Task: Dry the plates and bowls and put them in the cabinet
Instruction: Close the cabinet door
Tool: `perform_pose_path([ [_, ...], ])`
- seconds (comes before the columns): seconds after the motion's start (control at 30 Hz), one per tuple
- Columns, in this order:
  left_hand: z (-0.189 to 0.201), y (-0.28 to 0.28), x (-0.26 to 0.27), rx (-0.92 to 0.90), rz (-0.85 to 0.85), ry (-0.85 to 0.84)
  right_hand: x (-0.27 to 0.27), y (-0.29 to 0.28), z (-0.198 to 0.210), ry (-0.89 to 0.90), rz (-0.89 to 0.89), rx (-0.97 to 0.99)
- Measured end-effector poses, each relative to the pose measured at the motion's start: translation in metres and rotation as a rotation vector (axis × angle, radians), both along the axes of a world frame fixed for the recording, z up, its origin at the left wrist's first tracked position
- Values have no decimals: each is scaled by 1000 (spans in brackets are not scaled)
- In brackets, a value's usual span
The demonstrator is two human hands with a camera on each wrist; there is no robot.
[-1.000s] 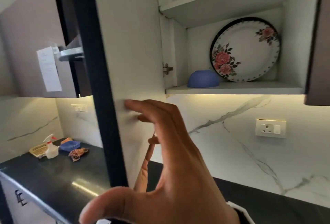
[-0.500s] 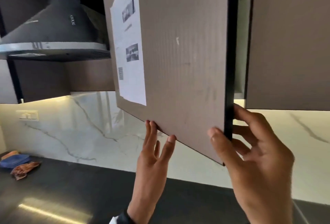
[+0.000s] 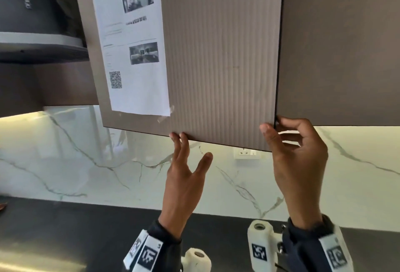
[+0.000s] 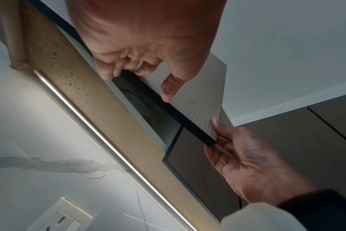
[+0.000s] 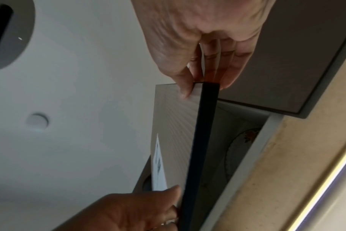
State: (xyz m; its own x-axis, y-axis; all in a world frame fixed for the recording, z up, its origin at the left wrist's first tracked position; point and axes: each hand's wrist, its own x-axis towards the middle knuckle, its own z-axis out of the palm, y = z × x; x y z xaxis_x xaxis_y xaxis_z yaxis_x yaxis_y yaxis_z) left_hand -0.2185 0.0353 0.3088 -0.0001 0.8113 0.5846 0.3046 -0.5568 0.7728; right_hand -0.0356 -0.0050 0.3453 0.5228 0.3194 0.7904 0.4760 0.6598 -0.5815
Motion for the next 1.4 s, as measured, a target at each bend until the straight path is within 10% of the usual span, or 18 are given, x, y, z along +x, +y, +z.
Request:
perform_pose_path([
  [1.07, 3, 66, 12, -31, -15, 184, 48, 105, -2, -17, -206, -89],
  [1.27, -49, 56, -1, -143, -22, 323, 53, 70, -80, -31, -207, -128],
  [1.4, -135, 36, -3, -423, -128, 433, 77, 47, -200, -143, -155, -614],
])
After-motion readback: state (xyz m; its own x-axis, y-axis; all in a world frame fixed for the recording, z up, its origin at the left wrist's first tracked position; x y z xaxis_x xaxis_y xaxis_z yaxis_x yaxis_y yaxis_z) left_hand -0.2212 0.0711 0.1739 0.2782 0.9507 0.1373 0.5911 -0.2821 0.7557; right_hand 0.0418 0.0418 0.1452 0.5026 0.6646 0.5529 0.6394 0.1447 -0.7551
